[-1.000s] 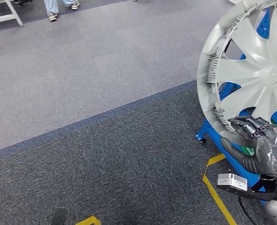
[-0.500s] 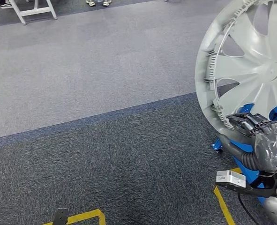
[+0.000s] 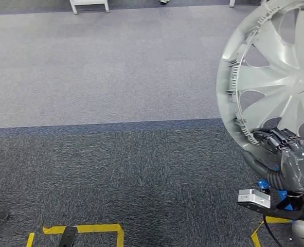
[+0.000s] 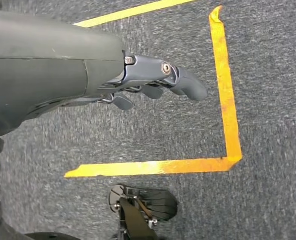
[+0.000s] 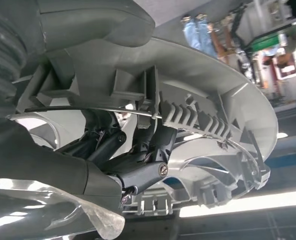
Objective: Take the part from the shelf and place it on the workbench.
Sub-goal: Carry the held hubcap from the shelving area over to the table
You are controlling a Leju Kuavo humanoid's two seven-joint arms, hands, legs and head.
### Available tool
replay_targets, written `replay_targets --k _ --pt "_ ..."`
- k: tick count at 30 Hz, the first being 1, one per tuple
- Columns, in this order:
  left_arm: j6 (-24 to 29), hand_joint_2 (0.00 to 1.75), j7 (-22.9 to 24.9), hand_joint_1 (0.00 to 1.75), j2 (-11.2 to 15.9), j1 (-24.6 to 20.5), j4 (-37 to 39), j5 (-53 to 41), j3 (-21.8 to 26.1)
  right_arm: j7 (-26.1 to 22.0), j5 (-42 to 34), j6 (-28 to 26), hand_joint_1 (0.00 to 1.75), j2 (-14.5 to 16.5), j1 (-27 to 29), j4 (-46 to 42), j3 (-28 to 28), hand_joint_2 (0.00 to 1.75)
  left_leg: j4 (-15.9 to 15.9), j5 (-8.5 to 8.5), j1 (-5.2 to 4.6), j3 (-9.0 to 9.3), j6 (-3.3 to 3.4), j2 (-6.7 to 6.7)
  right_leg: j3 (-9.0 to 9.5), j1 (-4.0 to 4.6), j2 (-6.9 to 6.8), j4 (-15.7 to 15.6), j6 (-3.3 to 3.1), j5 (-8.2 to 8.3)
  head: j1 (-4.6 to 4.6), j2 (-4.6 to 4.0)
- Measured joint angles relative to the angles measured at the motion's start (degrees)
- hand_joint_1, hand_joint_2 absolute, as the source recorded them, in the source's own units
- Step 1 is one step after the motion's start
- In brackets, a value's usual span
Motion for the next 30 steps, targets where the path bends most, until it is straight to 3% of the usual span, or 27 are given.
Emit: replay_targets --k 2,3,4,6,8,10,11,12,14,15,17,19,21,23,25,26,27,28,30 --pt "0.1 1.75 0.0 0.00 0.0 0.1 0.0 -0.3 -0.1 0.0 0.4 -0.1 1.75 0.0 0.7 -0.3 -0.2 1.75 0.4 -0.04 0.07 -0.50 -0.48 -1.25 0.96 0.03 0.61 -1.3 -0.46 -0.22 -0.01 0.01" --pt "0.1 1.75 0.0 0.00 0.0 0.2 0.0 -0.4 -0.3 0.1 0.5 -0.2 1.75 0.0 1.0 -0.4 -0.4 1.75 0.3 0.00 0.17 -0.66 -0.66 -1.75 1.03 0.05 0.02 -1.3 -0.82 -0.20 -0.05 0.02" --pt "0.1 1.75 0.0 0.00 0.0 0.3 0.0 -0.5 -0.4 0.2 0.6 -0.2 1.75 0.0 1.2 -0.5 -0.5 1.75 0.6 -0.21 0.15 -0.78 -0.87 -1.31 1.15 0.06 -0.56 -1.3 -1.13 -0.21 -0.08 0.02" --pt "0.2 1.75 0.0 0.00 -0.1 0.3 0.0 -0.7 -0.6 0.4 0.9 -0.3 1.75 0.0 1.6 -0.8 -0.8 1.75 3.5 -2.11 0.08 -2.03 -1.46 1.67 1.49 0.08 -1.88 -1.5 -1.84 -0.33 -0.36 0.02" --pt "0.2 1.75 0.0 0.00 -0.3 0.1 0.0 -0.9 -0.8 0.5 1.2 -0.3 1.75 0.0 2.2 -1.1 -1.2 1.75 10.5 -5.57 0.32 -5.14 -1.98 4.77 1.76 0.37 -3.36 -1.5 -2.34 -0.59 -0.60 0.02" --pt "0.2 1.75 0.1 0.00 -0.5 0.0 0.0 -1.2 -0.9 0.5 1.5 -0.3 1.75 0.0 2.7 -1.3 -1.4 1.75 16.1 -7.34 0.63 -7.75 -2.11 5.39 1.98 0.60 -4.82 -1.5 -2.53 -0.84 -0.60 0.02" --pt "0.2 1.75 0.1 0.00 -0.6 0.0 0.0 -1.3 -1.0 0.6 1.6 -0.3 1.75 0.0 2.9 -1.5 -1.5 1.75 16.1 -6.67 0.68 -7.76 -2.01 5.46 2.13 0.67 -5.53 -1.5 -2.56 -0.98 -0.60 0.02" --pt "0.2 1.75 0.2 0.00 -0.6 0.0 0.0 -1.4 -1.0 0.6 1.8 -0.4 1.75 0.0 3.2 -1.6 -1.6 1.75 13.9 -5.04 0.63 -6.73 -1.82 5.68 2.36 0.72 -6.24 -1.5 -2.52 -1.15 -0.59 0.02" --pt "0.2 1.75 0.2 0.00 -0.7 -0.1 0.0 -1.7 -1.1 0.7 2.1 -0.4 1.75 0.0 3.6 -1.9 -1.8 1.75 6.5 -1.34 0.06 -3.11 -1.16 7.71 2.87 0.82 -7.55 -1.5 -2.36 -1.53 -0.57 0.02" --pt "0.2 1.75 0.2 0.00 -0.7 -0.2 0.0 -1.8 -1.1 0.7 2.3 -0.5 1.75 0.0 3.8 -2.0 -2.0 1.75 3.3 -0.40 -0.38 -1.67 -0.81 8.90 3.03 0.91 -8.18 -1.5 -2.17 -1.71 -0.59 0.02" --pt "0.3 1.75 0.3 0.00 -0.7 -0.5 -0.1 -2.0 -1.3 0.7 2.6 -0.7 1.75 0.0 4.2 -2.2 -2.3 1.75 0.8 -0.40 -1.09 -0.69 -0.33 9.97 3.25 1.04 -9.45 -1.7 -1.70 -1.94 -0.57 0.02" --pt "0.3 1.75 0.5 0.00 -0.8 -0.5 -0.1 -2.3 -1.5 0.9 2.8 -0.8 1.75 0.0 4.4 -2.4 -2.6 1.75 -0.1 -0.19 -1.02 -0.36 0.16 8.67 3.63 0.96 -10.34 -2.0 -1.10 -2.27 -0.55 0.02" --pt "0.3 1.75 0.8 0.00 -1.0 -0.5 -0.1 -2.5 -1.8 1.0 3.1 -0.8 1.75 0.0 4.6 -2.5 -2.8 1.75 -1.1 0.23 -0.60 0.30 0.72 7.31 2.93 0.75 -8.00 0.0 -0.71 -3.77 -0.42 0.00" --pt "0.3 1.75 1.0 0.00 -1.2 -0.8 -0.2 -2.6 -2.0 1.0 3.3 -0.8 1.75 0.0 4.9 -2.7 -3.0 1.75 -1.3 0.40 -0.31 0.60 1.05 5.93 -0.50 0.63 -4.33 6.6 -0.55 -6.83 -0.13 -0.01" --pt "0.3 1.75 1.0 0.00 -1.4 -0.9 -0.2 -2.7 -2.2 1.0 3.5 -0.8 1.75 0.0 5.2 -2.7 -3.1 1.75 -1.3 0.33 -0.25 0.71 1.12 4.39 -4.59 0.62 -3.10 13.3 -0.32 -8.65 0.02 -0.01" --pt "0.3 1.75 1.0 0.00 -1.6 -0.9 -0.2 -2.7 -2.2 1.0 3.5 -0.8 1.75 0.0 5.3 -2.7 -3.1 1.75 -1.2 0.27 -0.20 0.80 1.10 3.58 -5.55 0.60 -3.00 14.2 -0.22 -8.00 0.01 -0.01" --pt "0.3 1.75 1.0 0.00 -1.7 -0.8 -0.2 -2.7 -2.3 1.0 3.5 -0.8 1.75 0.0 5.3 -2.7 -3.1 1.75 -1.2 0.17 -0.11 0.95 0.99 2.73 -5.29 0.54 -2.90 12.5 -0.12 -6.13 0.01 -0.01" --pt "0.3 1.75 1.0 0.00 -1.8 -0.9 -0.2 -2.7 -2.3 1.0 3.5 -0.8 1.75 0.0 5.4 -2.7 -3.2 1.75 -1.0 0.01 0.04 1.10 0.80 1.89 -4.01 0.37 -2.46 9.0 0.01 -3.60 0.02 -0.01" --pt "0.3 1.75 1.0 0.00 -1.9 -0.9 -0.2 -2.7 -2.3 1.0 3.5 -0.8 1.75 0.1 5.4 -2.7 -3.3 1.75 -0.3 -0.47 0.17 0.99 0.17 0.29 -0.79 -0.14 0.03 1.6 0.25 -0.24 0.07 -0.01"
